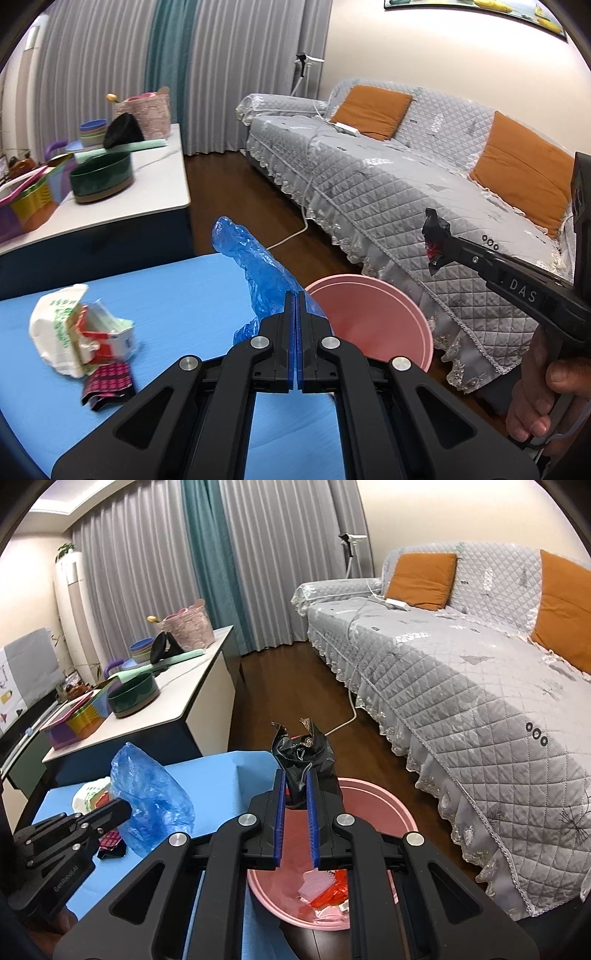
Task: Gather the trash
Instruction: 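Carry the blue bag and black wrapper over the pink bin with both tools, then open both tools to drop the blue bag and black wrapper into the bin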
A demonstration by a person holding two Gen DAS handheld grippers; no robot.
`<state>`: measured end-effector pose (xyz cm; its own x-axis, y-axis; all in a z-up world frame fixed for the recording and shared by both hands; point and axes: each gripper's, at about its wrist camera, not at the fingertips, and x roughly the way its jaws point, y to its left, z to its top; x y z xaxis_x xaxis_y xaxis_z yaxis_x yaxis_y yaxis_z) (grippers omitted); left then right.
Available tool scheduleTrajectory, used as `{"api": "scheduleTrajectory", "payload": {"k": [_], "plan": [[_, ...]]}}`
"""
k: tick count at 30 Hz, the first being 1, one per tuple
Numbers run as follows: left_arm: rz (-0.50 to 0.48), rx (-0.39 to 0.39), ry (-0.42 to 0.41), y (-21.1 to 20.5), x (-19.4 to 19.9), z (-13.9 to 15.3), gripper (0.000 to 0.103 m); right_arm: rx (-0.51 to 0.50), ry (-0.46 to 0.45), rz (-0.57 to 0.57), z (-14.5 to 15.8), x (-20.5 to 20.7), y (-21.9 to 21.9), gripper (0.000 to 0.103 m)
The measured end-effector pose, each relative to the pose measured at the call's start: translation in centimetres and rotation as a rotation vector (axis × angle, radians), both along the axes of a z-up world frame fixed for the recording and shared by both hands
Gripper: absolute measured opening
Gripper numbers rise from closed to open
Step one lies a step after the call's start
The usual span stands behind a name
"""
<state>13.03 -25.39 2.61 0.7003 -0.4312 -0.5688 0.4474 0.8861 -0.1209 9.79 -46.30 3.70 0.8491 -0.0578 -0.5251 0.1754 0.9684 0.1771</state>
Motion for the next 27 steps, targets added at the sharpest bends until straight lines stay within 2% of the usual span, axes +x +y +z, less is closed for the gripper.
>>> {"api": "scheduleTrajectory", "payload": {"k": [9, 27], "plan": [[-0.037, 0.004, 0.023, -2.9, 1.6, -0.7, 0.0, 0.044, 0.028, -0.073, -0.4, 0.6, -3.8, 0.011], [-0.1, 0.038, 0.08, -7.0, 3.8, -3.3, 0.0, 0.057, 0.086, -0.11, -1.8, 1.7, -4.9, 0.012]]}}
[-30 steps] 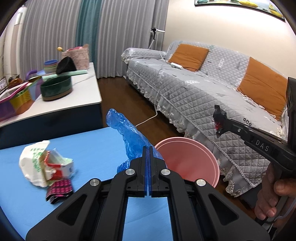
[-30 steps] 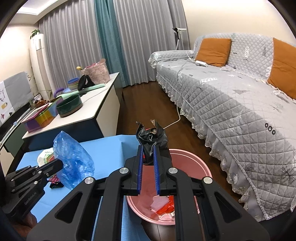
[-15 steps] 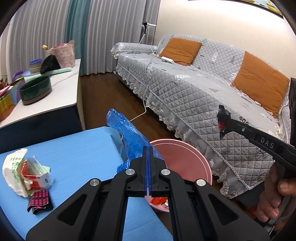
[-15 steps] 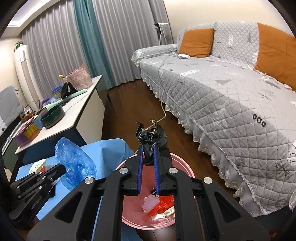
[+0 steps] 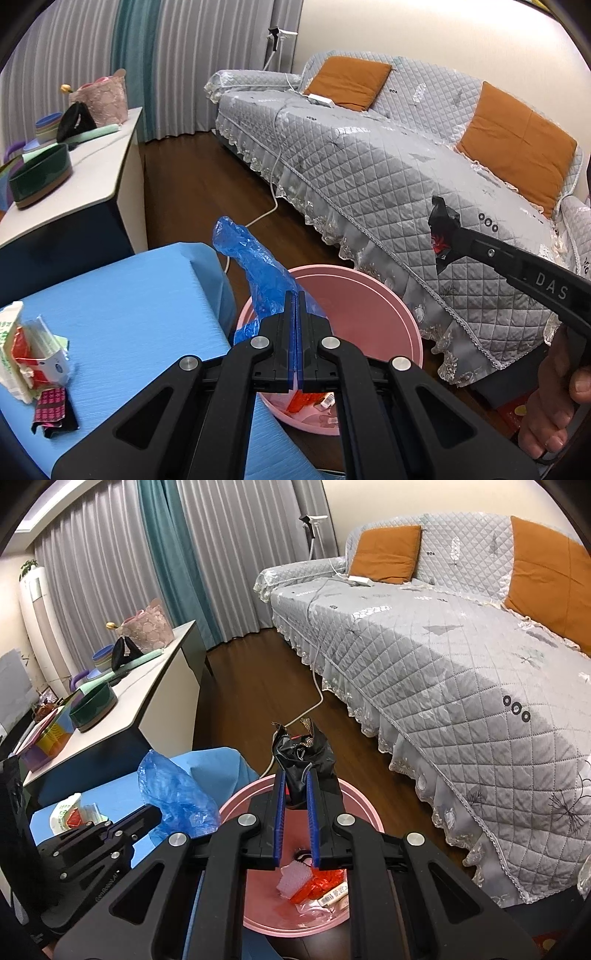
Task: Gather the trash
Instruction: 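Open both tools to drop the blue bag and black wrapper into the bin, then move both open tools back over the table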
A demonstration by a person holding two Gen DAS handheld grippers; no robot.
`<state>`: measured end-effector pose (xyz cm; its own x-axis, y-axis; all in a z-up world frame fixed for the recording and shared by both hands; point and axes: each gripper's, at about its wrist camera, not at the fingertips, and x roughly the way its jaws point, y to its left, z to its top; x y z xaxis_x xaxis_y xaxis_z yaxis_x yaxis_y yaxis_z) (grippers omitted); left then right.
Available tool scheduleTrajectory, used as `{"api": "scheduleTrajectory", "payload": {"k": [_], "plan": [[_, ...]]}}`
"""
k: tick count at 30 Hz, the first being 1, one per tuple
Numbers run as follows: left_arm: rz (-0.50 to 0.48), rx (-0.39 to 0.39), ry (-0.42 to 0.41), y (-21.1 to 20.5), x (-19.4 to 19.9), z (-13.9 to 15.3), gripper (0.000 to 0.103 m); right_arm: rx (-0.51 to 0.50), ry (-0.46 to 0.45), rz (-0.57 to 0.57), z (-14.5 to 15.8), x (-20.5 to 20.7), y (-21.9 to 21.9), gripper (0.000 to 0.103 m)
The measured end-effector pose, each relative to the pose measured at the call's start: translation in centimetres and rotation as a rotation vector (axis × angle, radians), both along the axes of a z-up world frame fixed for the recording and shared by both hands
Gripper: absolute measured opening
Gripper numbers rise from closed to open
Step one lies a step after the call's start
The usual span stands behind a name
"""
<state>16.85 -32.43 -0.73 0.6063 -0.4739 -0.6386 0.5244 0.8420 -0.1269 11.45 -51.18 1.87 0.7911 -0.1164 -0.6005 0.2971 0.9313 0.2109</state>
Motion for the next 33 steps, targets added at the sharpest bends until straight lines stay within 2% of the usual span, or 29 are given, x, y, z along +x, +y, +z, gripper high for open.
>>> {"api": "scheduleTrajectory", "payload": {"k": [3, 4, 5, 6, 7, 9, 19, 28, 33], "plan": [[-0.013, 0.0, 0.02, -0.4, 0.4, -0.4, 0.0, 0.014, 0.017, -0.002, -0.4, 0.2, -0.3, 0.016], [-0.017, 0.001, 0.031, -0.5, 0.6, -0.5, 0.002, 0.015, 0.026, 0.0, -0.5, 0.3, -0.3, 0.025], [-0.022, 0.003, 0.049, -0.6, 0.9, -0.7, 0.005, 0.008, 0.032, -0.007, -0.6, 0.4, -0.3, 0.045], [-0.02, 0.005, 0.057, -0.6, 1.0, -0.9, 0.018, 0.001, 0.033, -0.014, -0.7, 0.4, -0.3, 0.054], [-0.012, 0.003, 0.058, -0.4, 1.1, -0.9, 0.036, -0.001, 0.033, -0.017, -0.7, 0.4, -0.3, 0.059], [0.01, -0.01, 0.055, 0.4, 1.1, -0.9, 0.041, 0.003, 0.03, -0.019, -0.6, 0.3, -0.4, 0.059], [0.056, -0.01, 0.036, 4.0, -0.5, 0.0, 0.041, -0.007, -0.009, -0.011, 0.5, 0.0, 1.0, 0.059], [0.121, -0.029, -0.014, 9.8, -2.6, 2.4, 0.041, -0.043, -0.059, 0.095, 1.7, -0.2, 5.7, 0.058], [0.176, -0.044, -0.043, 14.0, -3.6, 3.6, 0.041, -0.038, -0.081, 0.161, 1.9, -0.2, 8.7, 0.05]]}}
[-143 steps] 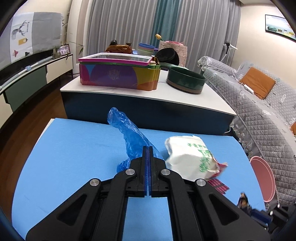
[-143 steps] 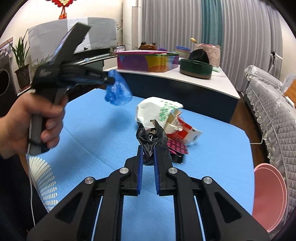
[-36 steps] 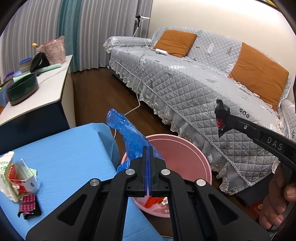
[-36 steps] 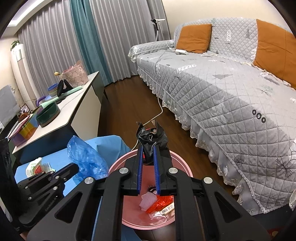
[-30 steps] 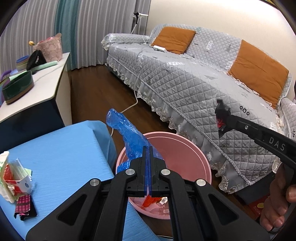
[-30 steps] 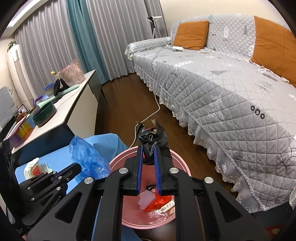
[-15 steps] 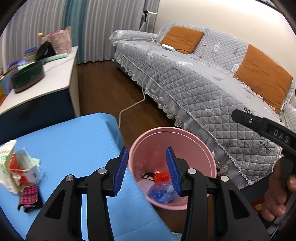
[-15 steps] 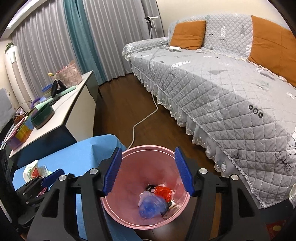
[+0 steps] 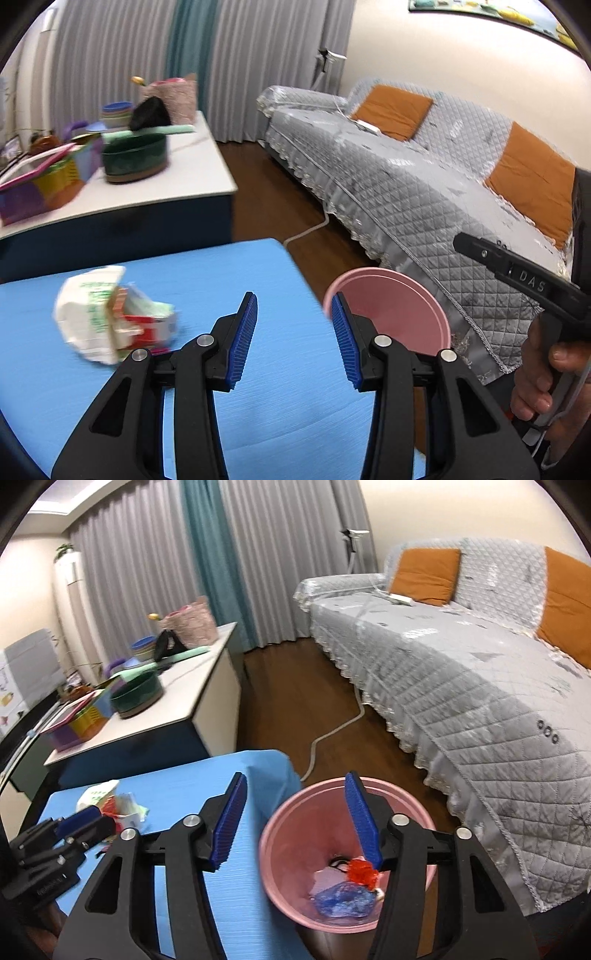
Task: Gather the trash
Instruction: 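Move both open tools back over the table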
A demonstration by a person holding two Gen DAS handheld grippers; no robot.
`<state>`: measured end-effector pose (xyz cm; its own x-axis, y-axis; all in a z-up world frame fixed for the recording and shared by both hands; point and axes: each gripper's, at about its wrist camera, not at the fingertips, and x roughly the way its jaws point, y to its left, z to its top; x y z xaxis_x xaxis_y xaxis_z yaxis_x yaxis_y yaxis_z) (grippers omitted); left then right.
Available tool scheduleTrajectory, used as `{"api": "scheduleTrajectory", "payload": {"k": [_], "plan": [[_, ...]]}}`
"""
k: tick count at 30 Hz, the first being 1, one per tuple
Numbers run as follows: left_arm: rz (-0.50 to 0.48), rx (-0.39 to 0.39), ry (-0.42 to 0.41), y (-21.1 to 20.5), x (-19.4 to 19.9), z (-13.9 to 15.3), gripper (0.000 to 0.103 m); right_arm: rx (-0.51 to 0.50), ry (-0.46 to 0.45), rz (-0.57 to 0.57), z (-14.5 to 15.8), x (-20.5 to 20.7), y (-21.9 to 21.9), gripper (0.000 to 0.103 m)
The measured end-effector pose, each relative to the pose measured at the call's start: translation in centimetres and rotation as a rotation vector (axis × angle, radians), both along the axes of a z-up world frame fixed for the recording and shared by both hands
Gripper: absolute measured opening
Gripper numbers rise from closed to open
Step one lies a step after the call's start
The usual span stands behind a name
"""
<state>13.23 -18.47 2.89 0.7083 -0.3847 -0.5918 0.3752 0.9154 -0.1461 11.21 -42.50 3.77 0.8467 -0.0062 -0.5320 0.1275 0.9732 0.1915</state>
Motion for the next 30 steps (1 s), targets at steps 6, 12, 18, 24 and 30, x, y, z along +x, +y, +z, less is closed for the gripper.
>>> {"api": "scheduleTrajectory", "payload": {"k": [6, 12, 18, 24, 30], "plan": [[0.08, -0.001, -0.032, 5.9, -0.8, 1.3, 0.041, 0.038, -0.003, 0.1, -0.3, 0.1, 4.0, 0.039], [0.162, 0.006, -0.065, 11.5, -1.0, 2.5, 0.041, 0.087, 0.008, 0.209, -1.1, 0.8, 8.5, 0.035], [0.275, -0.045, -0.077, 16.8, -1.2, 2.3, 0.041, 0.059, 0.035, 0.312, -2.2, 1.5, 13.6, 0.035], [0.377, -0.097, -0.045, 21.0, -1.3, 0.9, 0.041, -0.056, 0.063, 0.441, -3.9, 1.9, 19.4, 0.035], [0.423, -0.118, -0.047, 23.7, -1.5, 0.7, 0.041, -0.191, 0.089, 0.542, -6.1, 2.8, 24.3, 0.041]]}}
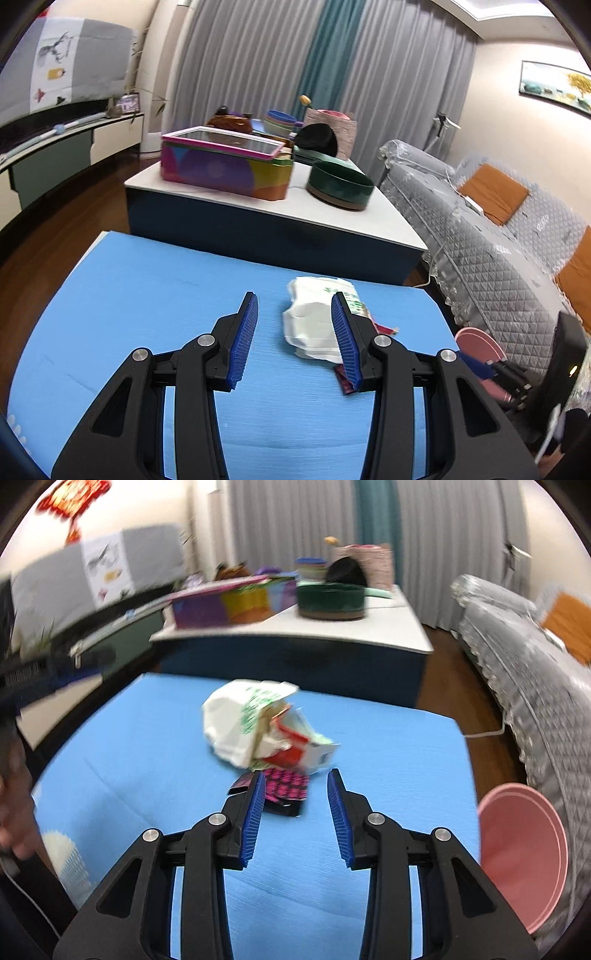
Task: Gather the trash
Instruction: 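Move both open tools back over the table, then grasp the pink patterned wrapper with the right tool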
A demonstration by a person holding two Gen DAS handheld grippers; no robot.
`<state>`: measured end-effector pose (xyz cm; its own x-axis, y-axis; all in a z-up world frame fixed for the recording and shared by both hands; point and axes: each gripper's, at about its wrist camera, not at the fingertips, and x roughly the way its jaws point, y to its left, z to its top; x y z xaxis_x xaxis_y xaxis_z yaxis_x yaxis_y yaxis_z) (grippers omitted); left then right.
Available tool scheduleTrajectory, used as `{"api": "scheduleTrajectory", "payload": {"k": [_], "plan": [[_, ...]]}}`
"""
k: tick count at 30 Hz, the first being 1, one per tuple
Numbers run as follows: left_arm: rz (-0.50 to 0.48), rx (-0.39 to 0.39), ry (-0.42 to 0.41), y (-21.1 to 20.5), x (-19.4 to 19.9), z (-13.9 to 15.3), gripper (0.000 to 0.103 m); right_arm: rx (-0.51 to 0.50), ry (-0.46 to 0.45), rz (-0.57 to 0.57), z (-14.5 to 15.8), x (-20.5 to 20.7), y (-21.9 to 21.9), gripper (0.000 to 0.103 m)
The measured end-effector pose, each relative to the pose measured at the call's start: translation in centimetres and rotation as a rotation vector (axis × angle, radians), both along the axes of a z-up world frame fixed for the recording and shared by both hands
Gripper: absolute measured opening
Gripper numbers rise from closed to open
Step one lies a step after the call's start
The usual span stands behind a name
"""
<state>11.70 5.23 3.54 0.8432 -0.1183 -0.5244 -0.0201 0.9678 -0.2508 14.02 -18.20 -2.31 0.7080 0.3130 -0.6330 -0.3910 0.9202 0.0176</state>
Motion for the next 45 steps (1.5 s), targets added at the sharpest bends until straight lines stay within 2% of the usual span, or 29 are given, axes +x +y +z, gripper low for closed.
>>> {"api": "scheduleTrajectory", "payload": {"k": [2, 8, 11, 17, 20, 22, 23, 26, 28, 35, 42, 45], "plan": [[0.01, -0.009, 0.002, 0.8, 0.0, -0.1, 0.041, -0.054, -0.006, 0.032, -0.8, 0.2, 1.6, 0.05], [0.032, -0.044, 0.013, 2.5, 0.4, -0.4, 0.041, -0.199, -0.011, 0.095, -3.1, 1.3, 4.7, 0.062], [0.038, -0.058, 0.018, 3.0, 0.4, -0.6, 0.041, -0.265, -0.002, 0.116, -4.4, 2.0, 5.7, 0.062], [0.038, -0.07, 0.032, 3.1, 0.9, -1.1, 0.041, -0.319, 0.0, 0.142, -5.3, 2.8, 6.7, 0.062], [0.034, -0.064, 0.042, 2.8, 1.3, -1.4, 0.041, -0.316, 0.001, 0.148, -5.3, 3.0, 6.7, 0.059], [0.032, -0.059, 0.05, 2.6, 1.7, -1.8, 0.041, -0.306, 0.006, 0.152, -5.4, 3.1, 6.5, 0.045], [0.031, -0.057, 0.054, 2.6, 1.8, -1.9, 0.041, -0.302, 0.006, 0.153, -5.3, 3.0, 6.3, 0.043], [0.026, -0.055, 0.072, 2.1, 2.5, -2.5, 0.041, -0.289, 0.007, 0.16, -5.3, 2.9, 5.9, 0.02], [0.017, -0.05, 0.085, 1.5, 3.0, -3.0, 0.041, -0.281, 0.003, 0.165, -5.2, 2.7, 5.4, 0.014], [-0.03, -0.009, 0.122, -2.1, 5.0, -4.5, 0.041, -0.229, -0.022, 0.137, -3.7, 1.8, 2.4, 0.002], [-0.061, 0.067, 0.14, -5.6, 6.5, -5.9, 0.042, -0.115, 0.02, 0.068, -2.8, 2.0, -1.4, 0.001], [-0.062, 0.104, 0.138, -7.0, 6.8, -6.2, 0.05, -0.075, 0.036, 0.039, -2.5, 2.2, -2.7, 0.001]]}}
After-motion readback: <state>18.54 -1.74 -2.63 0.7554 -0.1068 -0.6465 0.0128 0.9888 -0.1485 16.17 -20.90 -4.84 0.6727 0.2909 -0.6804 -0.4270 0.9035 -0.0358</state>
